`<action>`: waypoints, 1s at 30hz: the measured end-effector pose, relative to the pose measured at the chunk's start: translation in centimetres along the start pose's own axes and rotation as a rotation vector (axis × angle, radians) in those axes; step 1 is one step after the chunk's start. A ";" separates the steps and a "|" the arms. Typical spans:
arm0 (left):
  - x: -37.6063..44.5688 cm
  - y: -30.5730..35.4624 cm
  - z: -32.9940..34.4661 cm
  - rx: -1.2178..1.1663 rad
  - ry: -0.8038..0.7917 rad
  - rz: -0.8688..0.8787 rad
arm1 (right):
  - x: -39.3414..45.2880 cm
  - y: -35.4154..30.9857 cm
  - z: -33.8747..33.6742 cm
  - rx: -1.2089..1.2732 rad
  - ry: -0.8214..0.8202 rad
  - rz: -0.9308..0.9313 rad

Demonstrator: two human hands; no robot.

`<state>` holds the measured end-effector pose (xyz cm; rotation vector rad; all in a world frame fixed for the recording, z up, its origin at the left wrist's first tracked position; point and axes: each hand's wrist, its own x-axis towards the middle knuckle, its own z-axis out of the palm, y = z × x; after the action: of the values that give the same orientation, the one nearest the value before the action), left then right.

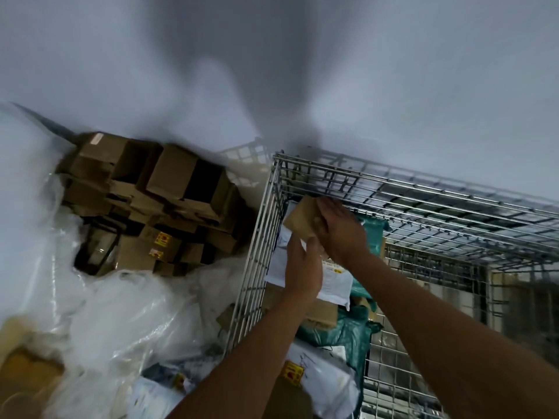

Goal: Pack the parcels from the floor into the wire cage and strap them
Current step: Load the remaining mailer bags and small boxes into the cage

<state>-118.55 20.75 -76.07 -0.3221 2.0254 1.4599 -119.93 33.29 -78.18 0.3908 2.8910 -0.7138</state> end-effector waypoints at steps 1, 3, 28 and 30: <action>-0.2 0.0 -0.1 0.140 0.006 0.081 | -0.5 -0.1 0.0 -0.077 -0.006 0.000; -0.4 -0.1 -0.7 0.489 0.044 0.206 | -1.6 -0.3 -0.4 -0.198 -0.050 -0.033; -10.2 0.3 -24.2 0.841 0.432 0.390 | -6.3 -20.5 -2.5 -0.151 -0.043 -0.467; -11.3 -2.8 -26.9 0.783 0.432 0.296 | -7.5 -23.9 0.1 -0.166 -0.107 -0.514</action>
<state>-117.28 -6.74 -65.99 0.0050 2.9037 0.6620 -119.44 11.22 -66.38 -0.4120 2.9317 -0.5240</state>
